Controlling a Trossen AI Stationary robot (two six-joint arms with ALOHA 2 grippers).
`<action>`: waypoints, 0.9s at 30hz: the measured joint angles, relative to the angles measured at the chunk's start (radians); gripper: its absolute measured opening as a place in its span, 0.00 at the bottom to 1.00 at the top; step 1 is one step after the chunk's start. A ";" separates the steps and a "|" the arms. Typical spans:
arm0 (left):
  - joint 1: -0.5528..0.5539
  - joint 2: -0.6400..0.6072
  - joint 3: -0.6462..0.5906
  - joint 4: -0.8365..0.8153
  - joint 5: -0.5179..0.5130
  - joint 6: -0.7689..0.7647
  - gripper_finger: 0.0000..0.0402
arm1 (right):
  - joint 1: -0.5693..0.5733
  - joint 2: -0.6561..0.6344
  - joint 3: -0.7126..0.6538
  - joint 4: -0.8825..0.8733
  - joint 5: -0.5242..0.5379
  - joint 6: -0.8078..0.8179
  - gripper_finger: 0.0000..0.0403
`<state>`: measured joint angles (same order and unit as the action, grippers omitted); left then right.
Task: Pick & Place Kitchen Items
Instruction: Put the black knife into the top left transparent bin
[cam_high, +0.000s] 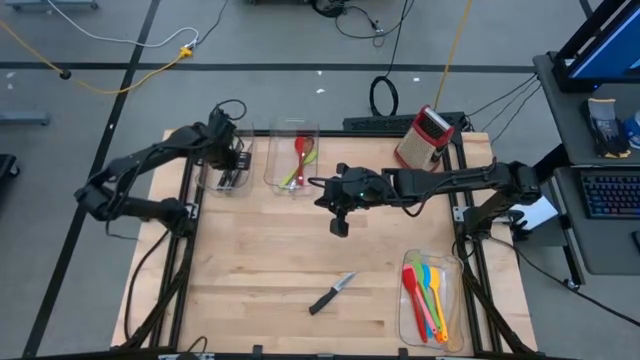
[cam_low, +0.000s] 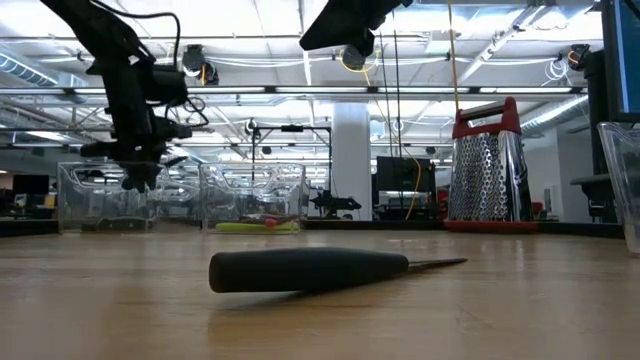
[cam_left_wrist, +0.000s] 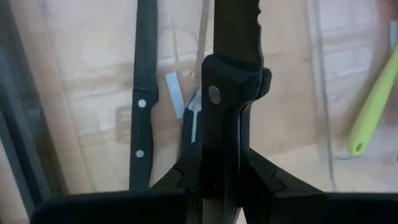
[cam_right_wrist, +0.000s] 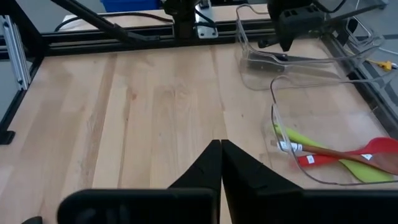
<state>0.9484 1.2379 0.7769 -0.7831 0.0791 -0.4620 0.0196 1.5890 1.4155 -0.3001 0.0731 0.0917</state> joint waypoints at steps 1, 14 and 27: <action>0.008 0.009 0.000 -0.001 0.009 0.008 0.14 | 0.000 0.000 0.000 -0.003 0.000 0.000 0.00; 0.077 0.110 0.000 -0.072 0.016 0.112 0.14 | 0.000 0.000 0.000 -0.019 0.001 0.000 0.00; 0.079 0.126 0.000 -0.088 -0.019 0.168 0.16 | 0.000 0.000 0.000 -0.017 0.003 0.000 0.00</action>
<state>1.0271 1.3643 0.7769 -0.8715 0.0604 -0.2940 0.0196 1.5890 1.4155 -0.3168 0.0757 0.0921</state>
